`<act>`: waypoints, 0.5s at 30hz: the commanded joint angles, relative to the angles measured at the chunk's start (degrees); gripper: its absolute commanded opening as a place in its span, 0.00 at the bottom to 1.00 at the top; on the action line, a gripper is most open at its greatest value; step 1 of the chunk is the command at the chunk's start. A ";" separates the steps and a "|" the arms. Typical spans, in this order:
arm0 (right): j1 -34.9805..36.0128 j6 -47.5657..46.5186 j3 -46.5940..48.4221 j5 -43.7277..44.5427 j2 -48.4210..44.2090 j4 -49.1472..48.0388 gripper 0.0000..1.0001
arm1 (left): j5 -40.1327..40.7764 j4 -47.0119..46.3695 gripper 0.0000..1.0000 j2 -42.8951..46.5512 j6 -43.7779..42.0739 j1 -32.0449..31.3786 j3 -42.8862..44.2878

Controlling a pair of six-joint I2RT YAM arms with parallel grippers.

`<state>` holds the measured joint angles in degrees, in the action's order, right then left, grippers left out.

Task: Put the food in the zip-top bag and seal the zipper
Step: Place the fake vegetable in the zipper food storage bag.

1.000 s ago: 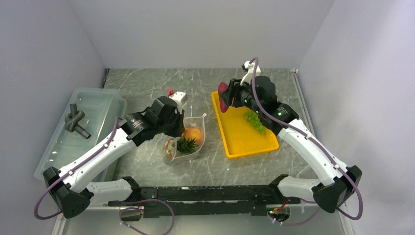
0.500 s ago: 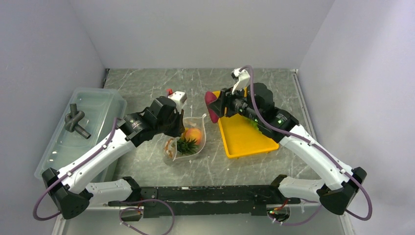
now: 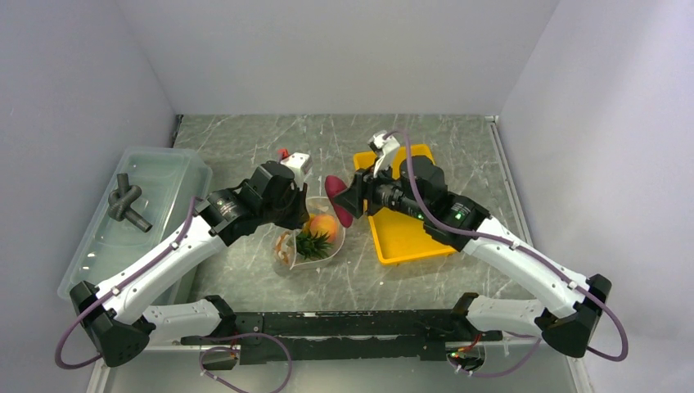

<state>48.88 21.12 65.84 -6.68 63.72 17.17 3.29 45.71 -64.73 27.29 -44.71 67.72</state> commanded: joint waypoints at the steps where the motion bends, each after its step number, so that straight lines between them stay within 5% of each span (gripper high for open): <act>1: 2.47 -0.18 -0.51 -1.01 -0.16 -3.37 0.17 | -0.15 0.02 0.00 0.92 0.49 0.06 1.31; 15: 6.36 -0.38 -3.49 -0.88 2.19 -2.58 0.17 | 0.19 0.31 0.00 1.01 0.29 0.05 1.90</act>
<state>54.19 20.99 62.39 -7.49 64.95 17.02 3.33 46.09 -64.73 27.27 -44.71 67.72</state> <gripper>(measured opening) 0.514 0.011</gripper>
